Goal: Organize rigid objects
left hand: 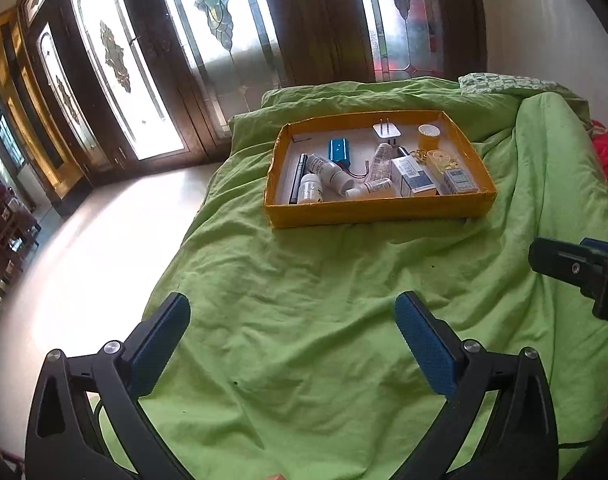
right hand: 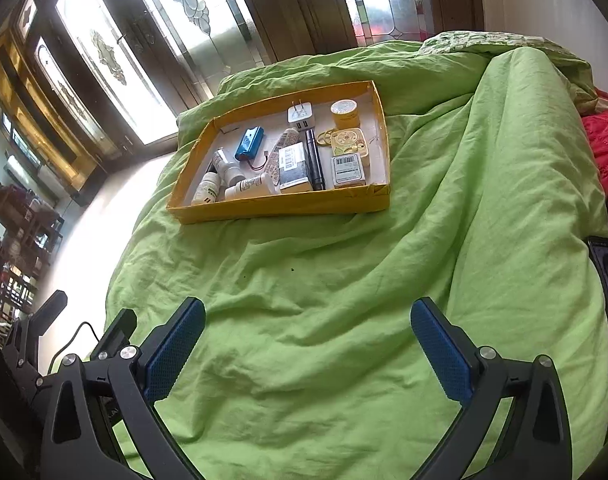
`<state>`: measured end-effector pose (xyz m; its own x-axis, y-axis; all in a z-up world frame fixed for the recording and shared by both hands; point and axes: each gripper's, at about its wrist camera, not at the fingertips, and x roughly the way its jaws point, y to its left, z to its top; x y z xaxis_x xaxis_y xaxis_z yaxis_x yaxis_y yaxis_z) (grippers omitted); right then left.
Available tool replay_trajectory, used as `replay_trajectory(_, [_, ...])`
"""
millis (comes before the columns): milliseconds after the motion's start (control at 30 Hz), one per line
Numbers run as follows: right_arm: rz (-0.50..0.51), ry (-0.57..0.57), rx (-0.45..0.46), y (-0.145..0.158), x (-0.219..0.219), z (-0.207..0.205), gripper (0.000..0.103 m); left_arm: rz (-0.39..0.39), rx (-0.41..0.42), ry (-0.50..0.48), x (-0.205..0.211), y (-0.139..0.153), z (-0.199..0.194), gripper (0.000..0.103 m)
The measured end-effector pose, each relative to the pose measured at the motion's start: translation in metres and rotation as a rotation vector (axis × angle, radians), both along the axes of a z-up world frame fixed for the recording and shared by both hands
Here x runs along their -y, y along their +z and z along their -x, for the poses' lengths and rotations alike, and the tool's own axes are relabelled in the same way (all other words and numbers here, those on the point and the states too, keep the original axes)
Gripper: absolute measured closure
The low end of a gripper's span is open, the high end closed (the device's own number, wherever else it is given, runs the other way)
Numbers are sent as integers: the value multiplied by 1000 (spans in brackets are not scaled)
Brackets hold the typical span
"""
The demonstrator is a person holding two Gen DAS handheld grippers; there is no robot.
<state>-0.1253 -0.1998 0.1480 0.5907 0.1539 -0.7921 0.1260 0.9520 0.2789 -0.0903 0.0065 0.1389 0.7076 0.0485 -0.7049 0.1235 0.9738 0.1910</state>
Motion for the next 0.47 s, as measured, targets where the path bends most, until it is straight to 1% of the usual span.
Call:
replay_trajectory(200, [6, 0, 28, 13, -6, 17, 2, 53, -27, -2, 1, 7, 5, 0])
replay_trajectory(467, [16, 1, 54, 21, -13, 23, 2, 81, -18, -37, 6, 16, 5, 0])
